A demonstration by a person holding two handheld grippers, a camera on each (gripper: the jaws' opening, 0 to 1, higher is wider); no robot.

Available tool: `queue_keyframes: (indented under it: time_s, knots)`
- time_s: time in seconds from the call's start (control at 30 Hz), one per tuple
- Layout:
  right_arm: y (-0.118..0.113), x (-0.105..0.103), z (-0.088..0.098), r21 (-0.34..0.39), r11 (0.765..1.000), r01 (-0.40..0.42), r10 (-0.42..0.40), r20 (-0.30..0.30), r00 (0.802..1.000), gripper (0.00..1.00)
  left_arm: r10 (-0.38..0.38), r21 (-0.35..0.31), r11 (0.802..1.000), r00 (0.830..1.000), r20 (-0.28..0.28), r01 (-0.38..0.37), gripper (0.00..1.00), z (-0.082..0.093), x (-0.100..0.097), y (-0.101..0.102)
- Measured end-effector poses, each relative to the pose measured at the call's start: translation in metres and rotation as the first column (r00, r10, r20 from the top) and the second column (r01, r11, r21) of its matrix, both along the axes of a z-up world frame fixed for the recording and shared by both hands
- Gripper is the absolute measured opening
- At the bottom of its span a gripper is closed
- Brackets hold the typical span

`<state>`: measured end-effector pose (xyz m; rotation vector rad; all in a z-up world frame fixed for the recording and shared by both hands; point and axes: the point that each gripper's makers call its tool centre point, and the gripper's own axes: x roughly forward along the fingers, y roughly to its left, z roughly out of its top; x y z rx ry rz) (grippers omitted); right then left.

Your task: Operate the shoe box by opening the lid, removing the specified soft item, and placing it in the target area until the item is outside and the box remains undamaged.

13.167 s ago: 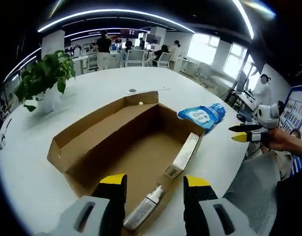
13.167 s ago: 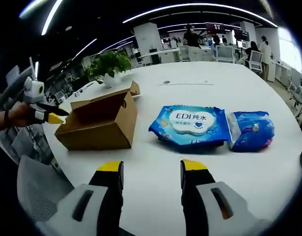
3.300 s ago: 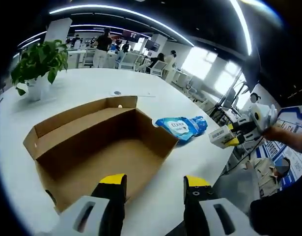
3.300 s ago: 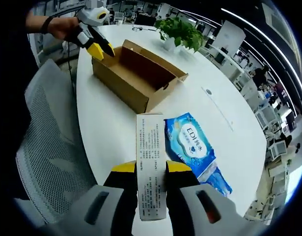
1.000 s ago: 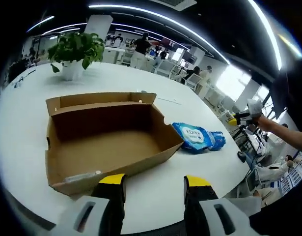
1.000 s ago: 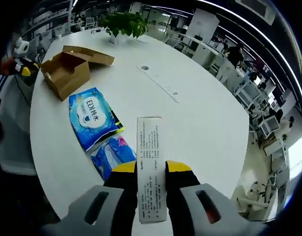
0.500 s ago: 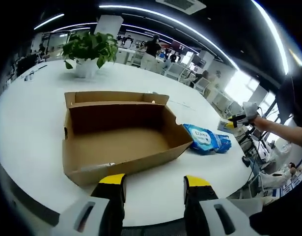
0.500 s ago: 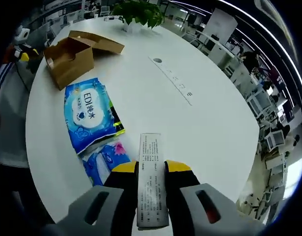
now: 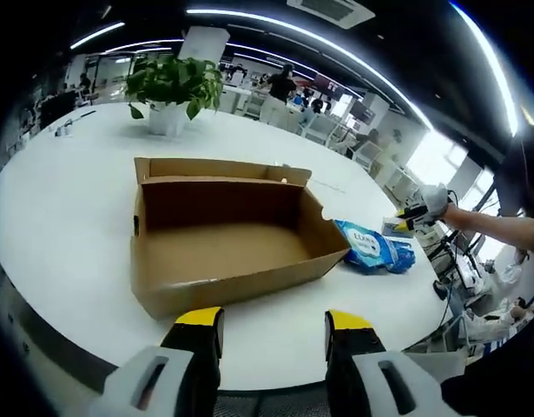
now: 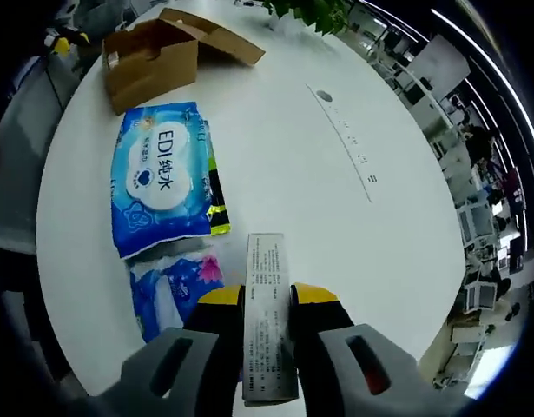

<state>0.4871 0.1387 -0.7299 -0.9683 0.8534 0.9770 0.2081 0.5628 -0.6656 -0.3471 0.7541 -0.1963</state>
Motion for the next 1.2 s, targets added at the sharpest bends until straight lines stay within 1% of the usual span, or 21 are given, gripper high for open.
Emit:
queue_keyframes:
  time_s: [0.13, 0.27, 0.3, 0.4, 0.53, 0.7, 0.83, 1.0, 1.2]
  knots:
    - [0.010, -0.002, -0.005, 0.002, 1.000, -0.020, 0.020, -0.021, 1.000, 0.18, 0.013, 0.003, 1.000, 1.000, -0.006, -0.013, 0.47, -0.001, -0.002, 0.005]
    - [0.009, -0.002, -0.012, -0.007, 0.999, -0.035, 0.035, -0.050, 0.998, 0.18, 0.022, 0.004, 1.000, 1.000, -0.011, -0.022, 0.47, -0.001, -0.004, 0.009]
    - [0.009, 0.000, -0.014, -0.018, 0.999, -0.047, 0.046, -0.046, 0.998, 0.18, 0.025, 0.005, 1.000, 1.000, -0.011, -0.025, 0.47, -0.001, -0.004, 0.010]
    - [0.007, -0.001, -0.017, -0.044, 0.997, -0.062, 0.060, -0.055, 0.997, 0.18, 0.032, 0.004, 0.999, 0.999, -0.012, -0.032, 0.47, -0.002, -0.004, 0.010]
    - [0.000, 0.003, -0.026, -0.060, 0.997, -0.056, 0.051, -0.080, 0.996, 0.18, 0.030, 0.003, 1.000, 0.999, -0.015, -0.030, 0.47, -0.002, -0.004, 0.008]
    - [-0.004, 0.003, -0.029, -0.081, 0.995, -0.062, 0.055, -0.088, 0.995, 0.18, 0.031, 0.002, 1.000, 0.999, -0.020, -0.031, 0.47, -0.001, -0.003, 0.004]
    - [-0.008, 0.004, -0.033, -0.100, 0.993, -0.069, 0.059, -0.101, 0.993, 0.18, 0.031, 0.000, 1.000, 0.999, -0.015, -0.031, 0.47, 0.003, 0.000, 0.000]
    - [-0.013, 0.004, -0.039, -0.112, 0.992, -0.062, 0.048, -0.125, 0.991, 0.18, 0.036, -0.001, 0.999, 0.999, -0.008, -0.037, 0.47, 0.006, 0.002, -0.001]
    - [-0.013, 0.004, -0.039, -0.114, 0.991, -0.073, 0.058, -0.130, 0.990, 0.18, 0.057, -0.006, 0.998, 0.998, -0.011, -0.058, 0.47, 0.006, -0.003, 0.002]
